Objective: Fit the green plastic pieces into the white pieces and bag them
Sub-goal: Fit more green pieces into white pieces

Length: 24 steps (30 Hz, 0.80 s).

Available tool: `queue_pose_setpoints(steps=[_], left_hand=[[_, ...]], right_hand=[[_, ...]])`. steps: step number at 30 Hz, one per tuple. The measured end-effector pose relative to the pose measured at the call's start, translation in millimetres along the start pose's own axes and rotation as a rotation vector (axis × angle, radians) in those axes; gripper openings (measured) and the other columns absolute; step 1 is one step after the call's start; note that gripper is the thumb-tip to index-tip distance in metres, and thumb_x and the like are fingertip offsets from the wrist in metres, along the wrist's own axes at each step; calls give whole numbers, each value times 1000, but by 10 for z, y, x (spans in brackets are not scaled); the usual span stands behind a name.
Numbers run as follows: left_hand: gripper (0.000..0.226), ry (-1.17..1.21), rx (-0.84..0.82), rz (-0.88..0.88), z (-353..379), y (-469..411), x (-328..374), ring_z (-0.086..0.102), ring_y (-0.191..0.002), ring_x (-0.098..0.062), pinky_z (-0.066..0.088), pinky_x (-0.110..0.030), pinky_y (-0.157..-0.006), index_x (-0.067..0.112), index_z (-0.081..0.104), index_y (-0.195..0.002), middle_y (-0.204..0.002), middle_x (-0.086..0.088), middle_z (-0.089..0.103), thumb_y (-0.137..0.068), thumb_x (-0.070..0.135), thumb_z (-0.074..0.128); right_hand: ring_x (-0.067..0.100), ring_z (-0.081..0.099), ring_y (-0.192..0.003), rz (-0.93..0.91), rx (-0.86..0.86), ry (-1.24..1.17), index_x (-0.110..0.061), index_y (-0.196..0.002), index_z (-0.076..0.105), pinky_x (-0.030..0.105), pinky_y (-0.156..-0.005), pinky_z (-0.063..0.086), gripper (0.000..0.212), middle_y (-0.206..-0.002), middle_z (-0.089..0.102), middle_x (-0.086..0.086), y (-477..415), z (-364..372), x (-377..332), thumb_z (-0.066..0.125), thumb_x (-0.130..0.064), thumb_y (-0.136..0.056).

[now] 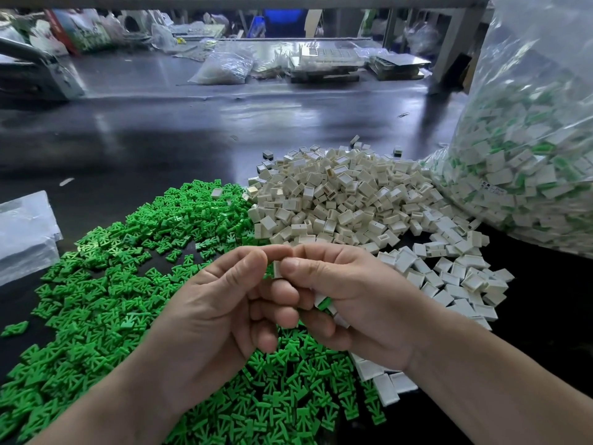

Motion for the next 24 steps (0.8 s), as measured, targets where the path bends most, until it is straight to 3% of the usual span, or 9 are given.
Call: queue_pose_setpoints(steps=[2,5,13,19,24], left_hand=[[52,7,5,-31,-16,6,-18,67,-53,-18,49,-22,-37,10,74,-103,-69,-12,68,-61,35,91],[55,18,11,-65,-25,17,-38,65,-50,-17,49,-22,-36,10,75,-101,-66,-11,67,-56,35,94],[56,56,22,-84,-21,21,-63,62,-45,-17,49,-22,-37,10,76,-98,-61,-9,63,-52,35,96],[50,89,-3,-92,7,31,-58,60,-42,-17,48,-21,-35,11,75,-93,-58,-8,62,-52,32,96],[48,65,7,13,28,18,-9,61,-42,-17,48,-21,-37,13,75,-91,-57,-8,63,-52,34,95]], right_hand=[[7,41,-39,30,-10,-3,2,-113,61,14,-37,26,28,-62,52,-4,-8,-7,30,57,-22,-99],[7,40,-39,50,-19,-2,4,-125,56,13,-36,26,35,-62,52,-4,-2,-3,47,57,-21,-100],[8,40,-40,62,-20,17,3,-123,56,14,-35,25,34,-62,52,-4,26,16,27,57,-22,-100],[8,41,-40,37,-22,36,-16,-93,64,15,-35,27,11,-63,53,-3,63,52,-16,61,-24,-99],[7,41,-40,19,-17,-25,-2,-105,60,13,-35,27,22,-62,53,-4,60,83,-29,59,-23,-99]])
Point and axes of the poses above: each hand's wrist, its own y-axis away from the middle knuckle, its own z-axis out of the palm, x = y × z, the point moved 9 cm from there along -y, towards the middle knuckle
